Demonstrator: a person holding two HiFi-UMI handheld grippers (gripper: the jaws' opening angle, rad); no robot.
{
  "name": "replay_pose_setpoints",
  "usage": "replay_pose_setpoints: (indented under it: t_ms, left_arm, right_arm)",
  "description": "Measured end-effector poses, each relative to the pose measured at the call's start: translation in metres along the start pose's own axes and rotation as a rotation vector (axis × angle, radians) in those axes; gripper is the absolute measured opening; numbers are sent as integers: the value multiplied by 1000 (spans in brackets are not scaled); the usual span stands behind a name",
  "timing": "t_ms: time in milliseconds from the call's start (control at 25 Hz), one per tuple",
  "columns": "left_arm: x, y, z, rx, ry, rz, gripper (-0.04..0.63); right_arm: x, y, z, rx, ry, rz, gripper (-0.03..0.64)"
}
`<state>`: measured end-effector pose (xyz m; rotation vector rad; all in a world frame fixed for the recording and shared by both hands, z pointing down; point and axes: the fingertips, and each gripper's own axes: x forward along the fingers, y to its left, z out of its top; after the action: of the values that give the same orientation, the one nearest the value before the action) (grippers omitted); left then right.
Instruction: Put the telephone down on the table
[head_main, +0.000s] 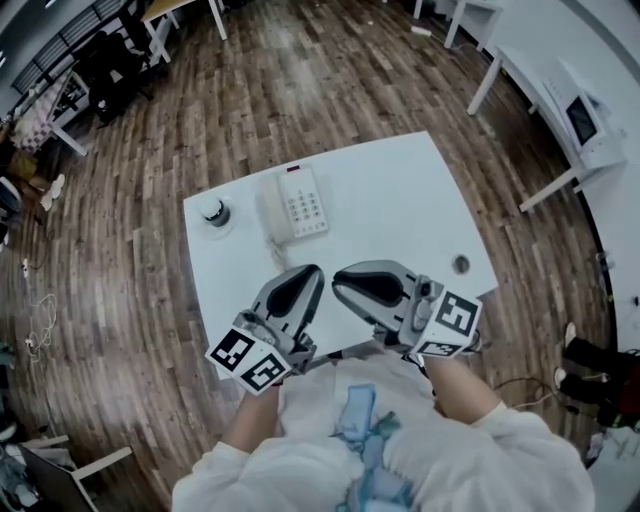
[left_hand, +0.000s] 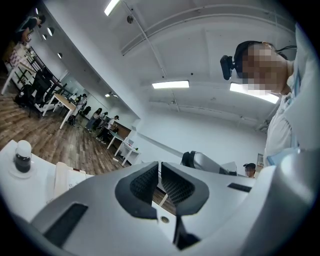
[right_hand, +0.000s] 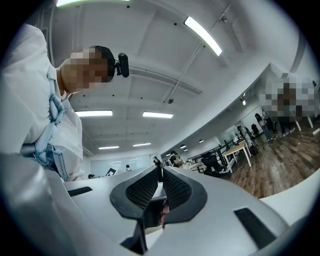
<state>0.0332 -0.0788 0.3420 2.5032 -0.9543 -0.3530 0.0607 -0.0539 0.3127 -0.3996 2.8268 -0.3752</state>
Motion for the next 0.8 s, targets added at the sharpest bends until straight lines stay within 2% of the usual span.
replay_pose_setpoints:
  t_ms: [200, 440, 800]
  left_arm:
    - [5, -5, 13, 36, -20, -17, 17]
    - [9, -25, 23, 38, -30, -78, 17]
    - [13, -39, 27, 33, -33, -117, 18]
  right_arm:
    - [-1, 2, 19, -39, 19, 27, 52]
    - [-11, 10, 38, -39, 19, 50, 52]
    - [-19, 12, 41, -34, 33, 21, 38]
